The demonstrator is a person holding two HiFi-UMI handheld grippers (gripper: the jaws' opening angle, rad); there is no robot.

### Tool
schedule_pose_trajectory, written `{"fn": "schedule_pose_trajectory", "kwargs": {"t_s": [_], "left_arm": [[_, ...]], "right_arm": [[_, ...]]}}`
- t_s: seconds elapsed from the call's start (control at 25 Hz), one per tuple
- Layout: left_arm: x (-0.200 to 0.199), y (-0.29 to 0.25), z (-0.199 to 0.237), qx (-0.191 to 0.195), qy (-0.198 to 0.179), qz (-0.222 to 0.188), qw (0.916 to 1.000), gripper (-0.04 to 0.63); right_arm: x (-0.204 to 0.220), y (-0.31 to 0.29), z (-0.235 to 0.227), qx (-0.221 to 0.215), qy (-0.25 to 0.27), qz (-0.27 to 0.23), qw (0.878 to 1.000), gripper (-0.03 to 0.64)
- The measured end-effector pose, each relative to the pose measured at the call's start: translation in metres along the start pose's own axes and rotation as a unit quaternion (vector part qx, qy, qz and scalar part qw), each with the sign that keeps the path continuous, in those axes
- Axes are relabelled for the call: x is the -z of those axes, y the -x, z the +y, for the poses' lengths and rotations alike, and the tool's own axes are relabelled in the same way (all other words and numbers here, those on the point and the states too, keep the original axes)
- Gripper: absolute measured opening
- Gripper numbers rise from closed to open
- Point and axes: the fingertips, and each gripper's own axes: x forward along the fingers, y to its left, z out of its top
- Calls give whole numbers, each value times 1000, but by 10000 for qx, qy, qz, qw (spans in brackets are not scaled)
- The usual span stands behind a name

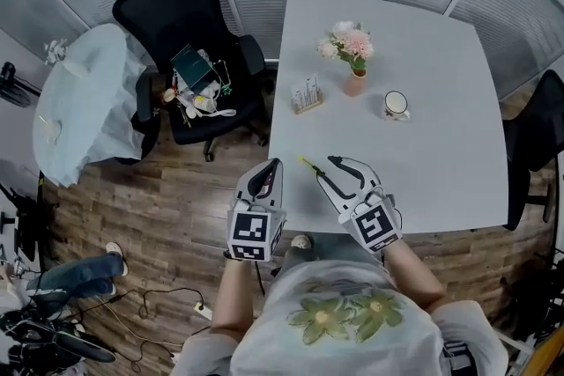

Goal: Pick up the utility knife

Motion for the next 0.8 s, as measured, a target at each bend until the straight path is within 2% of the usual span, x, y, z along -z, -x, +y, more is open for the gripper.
{"fn": "schedule_pose_trajectory", "kwargs": {"t_s": [0.36,0.8], "left_arm": [[27,-17,5,-43,147,323,9994,15],[44,-33,5,-32,50,653,9978,15]], "right_arm": [[57,-31,3,-385,51,669,9970,146],[96,-58,9,-680,46,1046,9922,135]]}}
